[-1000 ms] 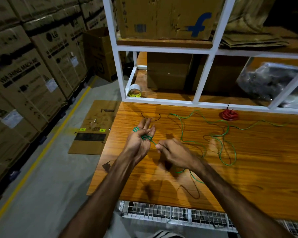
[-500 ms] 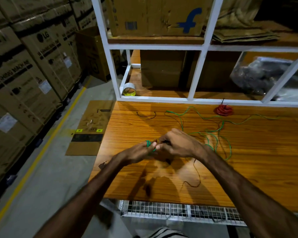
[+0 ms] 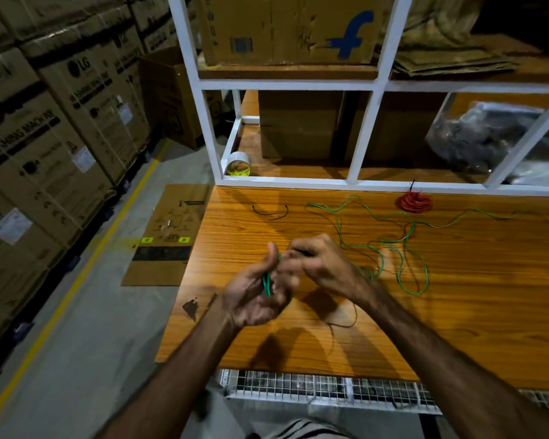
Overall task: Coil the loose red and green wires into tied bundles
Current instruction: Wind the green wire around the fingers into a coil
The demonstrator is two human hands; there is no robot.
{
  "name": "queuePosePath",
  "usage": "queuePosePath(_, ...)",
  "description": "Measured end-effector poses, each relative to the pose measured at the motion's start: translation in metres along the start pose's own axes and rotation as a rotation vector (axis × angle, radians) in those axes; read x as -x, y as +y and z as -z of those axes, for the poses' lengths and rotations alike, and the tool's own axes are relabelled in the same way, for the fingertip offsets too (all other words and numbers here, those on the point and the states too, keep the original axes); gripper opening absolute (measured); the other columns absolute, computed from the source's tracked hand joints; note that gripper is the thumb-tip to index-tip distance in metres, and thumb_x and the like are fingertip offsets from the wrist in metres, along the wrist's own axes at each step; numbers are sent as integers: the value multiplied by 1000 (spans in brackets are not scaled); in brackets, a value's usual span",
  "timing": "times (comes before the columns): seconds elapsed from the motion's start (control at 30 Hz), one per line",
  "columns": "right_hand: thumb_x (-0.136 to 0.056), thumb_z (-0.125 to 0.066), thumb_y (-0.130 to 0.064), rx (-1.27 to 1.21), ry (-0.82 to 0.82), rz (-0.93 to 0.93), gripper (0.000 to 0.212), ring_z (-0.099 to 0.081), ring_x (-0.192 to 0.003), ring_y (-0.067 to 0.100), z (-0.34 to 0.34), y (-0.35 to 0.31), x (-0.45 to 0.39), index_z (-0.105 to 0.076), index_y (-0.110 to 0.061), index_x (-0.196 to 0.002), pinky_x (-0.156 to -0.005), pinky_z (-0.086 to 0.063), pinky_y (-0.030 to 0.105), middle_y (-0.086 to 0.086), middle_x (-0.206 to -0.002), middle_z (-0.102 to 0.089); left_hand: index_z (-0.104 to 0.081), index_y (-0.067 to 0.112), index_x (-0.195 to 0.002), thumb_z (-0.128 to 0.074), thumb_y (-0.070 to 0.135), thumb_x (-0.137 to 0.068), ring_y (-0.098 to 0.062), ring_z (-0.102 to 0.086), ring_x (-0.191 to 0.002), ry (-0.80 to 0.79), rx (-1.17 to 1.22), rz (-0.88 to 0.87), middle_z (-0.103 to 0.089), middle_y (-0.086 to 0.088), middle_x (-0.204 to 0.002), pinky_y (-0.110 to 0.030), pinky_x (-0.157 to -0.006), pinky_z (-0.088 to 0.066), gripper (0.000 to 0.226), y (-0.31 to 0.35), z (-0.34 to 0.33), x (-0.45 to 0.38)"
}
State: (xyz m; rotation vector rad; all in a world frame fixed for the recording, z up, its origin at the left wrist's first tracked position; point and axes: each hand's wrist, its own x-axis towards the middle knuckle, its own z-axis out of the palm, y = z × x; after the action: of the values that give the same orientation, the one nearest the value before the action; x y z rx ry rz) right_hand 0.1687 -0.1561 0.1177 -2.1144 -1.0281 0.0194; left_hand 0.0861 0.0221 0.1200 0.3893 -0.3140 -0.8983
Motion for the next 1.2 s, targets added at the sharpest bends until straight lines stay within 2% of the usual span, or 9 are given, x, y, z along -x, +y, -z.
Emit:
queuePosePath(0.1, -100, -50, -24, 18, 64, -36, 25, -62, -65, 14, -11, 4, 7, -69, -15, -87, -59, -48, 35, -7, -72, -69, -24, -4, -157, -35, 37, -110, -42, -49, -138, 124, 147, -277, -44, -26, -154, -39, -104, -53, 64, 11, -11, -6)
queuePosePath(0.2, -105, -45, -45, 81, 28, -101, 29, -64, -73, 19, -19, 4, 15, -60, -26, -88, -66, -50, 38, -7, -76, -67, -18, 1, -160, -29, 33, -111, -38, -23, -154, 324, 127, -491, -24, -19, -167, -42, -123, -31, 59, 25, -8, -4)
queuePosePath(0.47, -104, -37, -59, 280, -87, -82, 41, -62, -71, 30, -16, -2, 19, -49, -26, -81, -59, -46, 44, -1, -68, -60, -25, 14, -160, -25, 26, -112, -22, -30, -153, 893, -410, -758, -36, -7, -163, -36, -123, -27, 49, 17, 28, -37)
queuePosePath(0.6, -102, -38, -54, 340, -128, -63, 35, -63, -75, 35, -9, 1, 17, -48, -26, -82, -59, -46, 45, 3, -72, -63, -16, 56, -154, -32, 70, -99, -8, -26, -152, 1055, -1132, -502, -31, 12, -164, -36, -125, -23, 59, 15, 49, -39)
queuePosePath(0.67, -101, -39, -55, 375, -136, -52, 36, -64, -76, 36, -2, -2, 16, -53, -26, -85, -59, -46, 42, 8, -75, -66, -9, 51, -157, -25, 72, -99, -10, -26, -151, 1076, -1445, -307, -29, 8, -165, -36, -125, -22, 64, 14, 53, -37)
queuePosePath(0.77, -103, -51, -48, 409, -131, -27, 30, -65, -77, 37, 11, -4, 13, -65, -24, -92, -59, -37, 34, 10, -79, -70, -36, 22, -158, -20, 70, -100, -19, -64, -117, 1040, -1650, -99, -70, -9, -126, -34, -100, -47, 77, 15, 54, -29)
queuePosePath(0.87, -101, -58, -45, 403, -119, 2, 23, -65, -79, 34, 21, -5, 11, -70, -26, -100, -59, -35, 32, 8, -79, -71, -66, 2, -117, -20, 80, -94, -22, -68, -62, 813, -1489, 121, -75, -19, -80, -35, -61, -52, 94, 15, 41, -22)
queuePosePath(1.03, -98, -51, -54, 295, -24, 1, 34, -60, -67, 21, 27, -5, 11, -65, -25, -88, -55, -44, 38, -4, -67, -62, -62, -9, -124, 1, 66, -100, -20, -67, -54, 469, -874, 318, -74, -17, -72, -24, -50, -44, 100, 16, 14, -18)
queuePosePath(1.2, -100, -53, -48, 214, 49, 37, 32, -57, -64, 18, 20, -11, 16, -66, -23, -84, -55, -43, 39, -4, -68, -62, -61, -16, -123, -11, 66, -98, -11, -60, -44, 243, -608, 358, -67, -9, -54, -16, -44, -46, 100, 6, 6, -8)
